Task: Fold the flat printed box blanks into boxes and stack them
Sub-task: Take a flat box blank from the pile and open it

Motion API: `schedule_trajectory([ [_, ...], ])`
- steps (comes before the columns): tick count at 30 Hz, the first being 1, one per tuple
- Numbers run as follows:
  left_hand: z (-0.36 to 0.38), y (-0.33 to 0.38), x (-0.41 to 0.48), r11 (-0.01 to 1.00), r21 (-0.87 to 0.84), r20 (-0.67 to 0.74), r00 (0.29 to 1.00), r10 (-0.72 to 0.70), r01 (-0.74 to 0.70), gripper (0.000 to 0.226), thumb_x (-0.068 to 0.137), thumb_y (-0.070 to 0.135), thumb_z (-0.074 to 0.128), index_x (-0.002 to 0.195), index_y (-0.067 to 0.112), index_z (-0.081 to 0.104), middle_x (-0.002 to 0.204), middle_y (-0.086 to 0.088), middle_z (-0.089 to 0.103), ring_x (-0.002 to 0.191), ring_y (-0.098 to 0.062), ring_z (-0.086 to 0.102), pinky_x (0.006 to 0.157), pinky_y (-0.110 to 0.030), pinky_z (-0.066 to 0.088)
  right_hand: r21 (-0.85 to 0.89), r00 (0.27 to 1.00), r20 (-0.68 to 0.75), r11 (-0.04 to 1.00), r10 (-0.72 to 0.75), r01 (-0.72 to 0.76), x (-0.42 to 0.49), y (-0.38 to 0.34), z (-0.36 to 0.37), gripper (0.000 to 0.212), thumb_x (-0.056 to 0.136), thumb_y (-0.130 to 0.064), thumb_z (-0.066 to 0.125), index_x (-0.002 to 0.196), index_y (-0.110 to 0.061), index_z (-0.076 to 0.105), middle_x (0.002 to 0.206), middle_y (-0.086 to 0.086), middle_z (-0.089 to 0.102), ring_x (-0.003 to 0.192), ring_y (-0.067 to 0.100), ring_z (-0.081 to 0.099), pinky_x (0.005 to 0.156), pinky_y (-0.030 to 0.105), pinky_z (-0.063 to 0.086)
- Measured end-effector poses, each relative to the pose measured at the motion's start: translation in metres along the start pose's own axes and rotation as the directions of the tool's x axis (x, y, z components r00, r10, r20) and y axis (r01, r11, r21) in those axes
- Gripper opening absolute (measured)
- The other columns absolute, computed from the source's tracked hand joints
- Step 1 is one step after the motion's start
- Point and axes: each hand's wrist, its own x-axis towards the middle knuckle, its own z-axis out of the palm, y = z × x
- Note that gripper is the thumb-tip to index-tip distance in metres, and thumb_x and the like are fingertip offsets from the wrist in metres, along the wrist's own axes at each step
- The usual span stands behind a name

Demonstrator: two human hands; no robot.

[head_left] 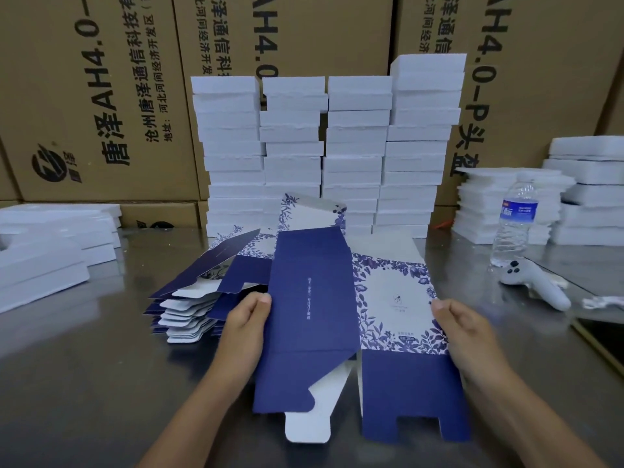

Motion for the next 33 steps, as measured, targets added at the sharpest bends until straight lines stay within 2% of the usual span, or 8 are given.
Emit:
schedule_trajectory([
  [3,-0.001,0.003,0.000,1.000,-0.016,-0.059,0.998,-0.007,0.006,0.030,0.100,0.038,0.042,0.090,0.022,0.066,0.095,0.001,0.071,0.092,-0.023,0.066,0.088,-0.042,0.050,-0.076,0.996,0.087,0.996,-0.037,0.043,-0.003,0.001,0.002,0.031,0.097,-0.021,0.050,0.077,0.003,0.055,0.071,0.008,0.055,0.066,0.013,0.047,0.060,0.024,0.036],
  [8,0.000,0.005,0.000,0.995,0.054,-0.101,0.991,0.090,-0.085,0.024,0.102,0.024,0.040,0.086,0.018,0.059,0.075,0.021,0.067,0.066,0.008,0.060,0.058,-0.009,0.044,-0.023,0.999,0.045,1.000,0.001,0.000,-0.002,-0.003,0.004,0.029,0.094,-0.012,0.052,0.068,0.000,0.054,0.068,0.010,0.051,0.064,0.014,0.047,0.060,0.026,0.037],
  [14,0.004,0.008,-0.005,0.992,0.077,0.006,0.995,0.096,-0.097,0.029,0.100,0.025,0.043,0.087,0.010,0.063,0.074,0.007,0.069,0.066,-0.004,0.061,0.059,-0.014,0.047,-0.122,1.000,0.027,0.992,-0.012,0.015,0.000,-0.004,0.001,0.042,0.098,-0.025,0.046,0.080,0.014,0.048,0.062,0.009,0.039,0.055,0.017,0.031,0.044,0.023,0.023],
  [18,0.005,0.006,-0.005,1.000,0.016,0.006,1.000,0.012,-0.012,0.040,0.102,0.031,0.038,0.091,0.003,0.064,0.092,-0.016,0.070,0.079,-0.020,0.061,0.079,-0.041,0.049,-0.143,1.000,-0.004,0.990,-0.012,0.012,0.001,-0.006,-0.002,0.038,0.099,-0.020,0.048,0.077,0.011,0.048,0.064,0.010,0.037,0.051,0.014,0.032,0.041,0.020,0.022],
  [23,0.003,0.005,-0.003,0.987,0.156,-0.001,0.999,0.046,-0.045,0.039,0.102,0.027,0.038,0.089,0.001,0.063,0.089,-0.018,0.067,0.073,-0.019,0.058,0.070,-0.035,0.046,0.043,0.986,-0.052,0.987,0.159,-0.157,0.000,-0.006,-0.001,0.032,0.094,-0.025,0.055,0.085,0.004,0.064,0.085,0.035,0.062,0.072,0.023,0.049,0.067,0.033,0.037],
  [26,0.004,0.006,-0.004,0.986,0.164,0.019,0.999,0.034,-0.036,0.038,0.102,0.026,0.038,0.090,0.001,0.064,0.090,-0.017,0.069,0.074,-0.019,0.060,0.071,-0.034,0.046,-0.003,0.989,-0.078,0.992,0.129,-0.130,-0.002,-0.009,0.000,0.047,0.097,-0.030,0.050,0.096,0.017,0.051,0.099,0.045,0.049,0.075,0.023,0.046,0.068,0.034,0.033],
  [29,0.008,0.009,-0.008,0.999,-0.006,0.054,0.997,-0.053,0.053,0.041,0.102,0.031,0.039,0.092,0.007,0.070,0.095,-0.016,0.071,0.084,-0.025,0.066,0.080,-0.043,0.053,-0.069,0.988,-0.120,0.992,0.101,-0.109,0.000,-0.009,-0.002,0.049,0.098,-0.027,0.048,0.097,0.022,0.050,0.079,0.046,0.049,0.068,0.021,0.041,0.061,0.028,0.031],
  [33,0.006,0.020,-0.012,0.817,-0.388,0.373,0.883,-0.285,0.427,0.051,0.091,0.053,0.041,0.083,0.022,0.080,0.092,-0.004,0.075,0.081,-0.017,0.073,0.058,-0.027,0.057,-0.118,0.977,-0.208,0.990,0.045,-0.071,-0.001,-0.013,-0.003,0.048,0.098,-0.026,0.047,0.097,0.022,0.052,0.079,0.045,0.049,0.058,0.023,0.038,0.057,0.026,0.029],
])
